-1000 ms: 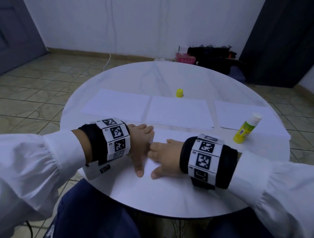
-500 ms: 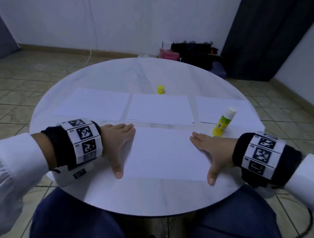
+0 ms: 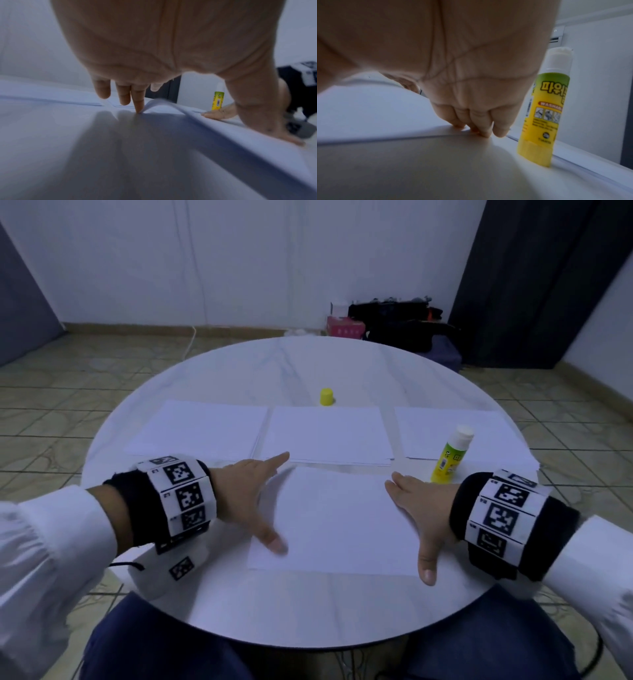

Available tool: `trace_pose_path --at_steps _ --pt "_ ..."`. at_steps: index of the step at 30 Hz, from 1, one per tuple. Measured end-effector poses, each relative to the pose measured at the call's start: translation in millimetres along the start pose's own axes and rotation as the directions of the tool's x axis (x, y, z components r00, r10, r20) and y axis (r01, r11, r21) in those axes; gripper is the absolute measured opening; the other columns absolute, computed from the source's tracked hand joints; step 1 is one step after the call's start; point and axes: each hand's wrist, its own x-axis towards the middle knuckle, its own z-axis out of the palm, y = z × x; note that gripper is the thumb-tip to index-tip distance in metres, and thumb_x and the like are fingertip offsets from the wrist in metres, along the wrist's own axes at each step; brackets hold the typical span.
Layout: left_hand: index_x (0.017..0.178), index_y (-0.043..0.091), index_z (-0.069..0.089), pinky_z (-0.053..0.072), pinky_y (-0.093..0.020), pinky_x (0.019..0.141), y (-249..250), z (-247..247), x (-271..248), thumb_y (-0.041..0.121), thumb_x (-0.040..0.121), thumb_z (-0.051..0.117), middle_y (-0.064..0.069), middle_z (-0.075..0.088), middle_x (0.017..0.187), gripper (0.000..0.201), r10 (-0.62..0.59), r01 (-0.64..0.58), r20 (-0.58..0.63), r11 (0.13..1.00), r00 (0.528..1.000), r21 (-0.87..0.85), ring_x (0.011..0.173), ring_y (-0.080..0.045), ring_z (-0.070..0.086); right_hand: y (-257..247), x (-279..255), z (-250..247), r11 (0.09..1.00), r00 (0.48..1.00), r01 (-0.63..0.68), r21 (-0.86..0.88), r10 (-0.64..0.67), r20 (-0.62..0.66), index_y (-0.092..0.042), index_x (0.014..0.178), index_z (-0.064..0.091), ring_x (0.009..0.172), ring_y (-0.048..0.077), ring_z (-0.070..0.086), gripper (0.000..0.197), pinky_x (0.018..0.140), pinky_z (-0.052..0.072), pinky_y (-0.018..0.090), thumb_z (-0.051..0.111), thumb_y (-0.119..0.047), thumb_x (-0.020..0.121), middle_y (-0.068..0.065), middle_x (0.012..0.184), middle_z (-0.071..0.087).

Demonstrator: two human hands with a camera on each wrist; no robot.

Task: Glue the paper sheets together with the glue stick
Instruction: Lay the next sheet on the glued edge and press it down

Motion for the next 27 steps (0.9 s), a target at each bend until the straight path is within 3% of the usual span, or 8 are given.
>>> trace_pose_path --at_steps 6,10,12,16,19,21,23,27 --pt "0.150 0.040 -0.002 0.047 -0.024 0.092 0 -1 -15 0.029 0.070 0.084 0.007 0.038 0.140 0.118 0.006 -0.009 -0.008 0.852 1.000 -0.523 0.110 -0.013 0.056 0 -2 1 1.000 1.000 0.014 0.020 -0.014 -0.013 -0.008 0.146 -0.023 0.146 0.019 -0.013 0.143 0.119 0.006 0.033 0.085 -0.044 0.060 0.007 0.155 -0.026" --pt "0.131 0.038 0.040 0.058 -0.026 0.069 3 15 -27 -0.007 0.075 0.074 -0.006 0.037 0.133 0.079 -0.076 -0.020 -0.090 0.646 0.993 -0.763 0.096 -0.022 0.061 2 -5 3 0.997 0.999 0.013 0.078 -0.011 -0.030 -0.008 0.145 -0.026 0.146 0.019 -0.012 0.146 0.119 0.008 0.033 0.086 -0.043 0.059 0.007 0.154 -0.028" --pt "0.113 0.034 0.054 0.057 -0.028 0.066 2 23 -28 -0.013 0.076 0.069 -0.007 0.048 0.119 0.061 -0.070 -0.041 -0.113 0.650 0.991 -0.759 0.080 -0.020 0.064 5 -6 6 0.990 0.998 0.013 0.139 -0.005 -0.059 -0.008 0.144 -0.029 0.146 0.019 -0.012 0.149 0.119 0.008 0.032 0.088 -0.042 0.057 0.008 0.153 -0.030" --pt "0.094 0.027 0.067 0.041 -0.009 0.050 -4 30 -27 -0.009 0.079 0.066 0.013 0.058 0.051 0.039 -0.041 -0.087 -0.187 0.774 0.982 -0.627 0.042 0.002 0.050 6 -15 13 0.967 0.991 0.050 0.249 -0.017 -0.129 -0.014 0.145 -0.027 0.145 0.020 -0.015 0.148 0.119 0.007 0.035 0.089 -0.036 0.055 0.009 0.153 -0.029" --pt "0.088 0.038 0.068 0.037 -0.007 0.051 -8 30 -27 -0.005 0.081 0.066 0.014 0.052 0.049 0.044 -0.046 -0.115 -0.256 0.807 0.966 -0.580 0.041 0.002 0.046 5 -22 18 0.928 0.985 0.076 0.364 -0.013 -0.174 -0.017 0.148 0.008 0.145 0.016 0.006 0.118 0.114 0.021 0.030 0.086 -0.036 0.061 0.004 0.157 -0.007" --pt "0.083 0.049 0.067 0.037 -0.008 0.053 -13 27 -28 -0.002 0.081 0.068 0.014 0.050 0.051 0.051 -0.046 -0.151 -0.305 0.792 0.951 -0.591 0.044 0.001 0.043 4 -20 17 0.862 0.970 0.097 0.497 0.029 -0.239 -0.030 0.120 0.040 0.126 0.014 0.037 0.076 0.099 0.037 0.027 0.082 -0.048 0.059 0.000 0.142 0.026" --pt "0.075 0.060 0.067 0.039 -0.010 0.057 -20 23 -28 0.001 0.081 0.070 0.012 0.049 0.059 0.060 -0.056 -0.193 -0.368 0.774 0.928 -0.604 0.050 -0.002 0.042 3 -15 15 0.719 0.944 0.150 0.679 0.099 -0.314 -0.030 0.099 0.050 0.097 0.008 0.048 0.048 0.082 0.040 0.021 0.080 -0.046 0.065 -0.005 0.114 0.046" --pt "0.072 0.064 0.066 0.044 -0.016 0.073 -28 10 -21 0.004 0.080 0.073 0.002 0.057 0.074 0.061 -0.075 -0.222 -0.412 0.748 0.908 -0.625 0.068 -0.010 0.051 -5 -1 5 0.352 0.936 0.193 0.916 0.213 -0.279 -0.020 0.095 0.066 0.071 0.006 0.053 0.019 0.064 0.041 0.019 0.074 -0.027 0.079 -0.009 0.090 0.061"
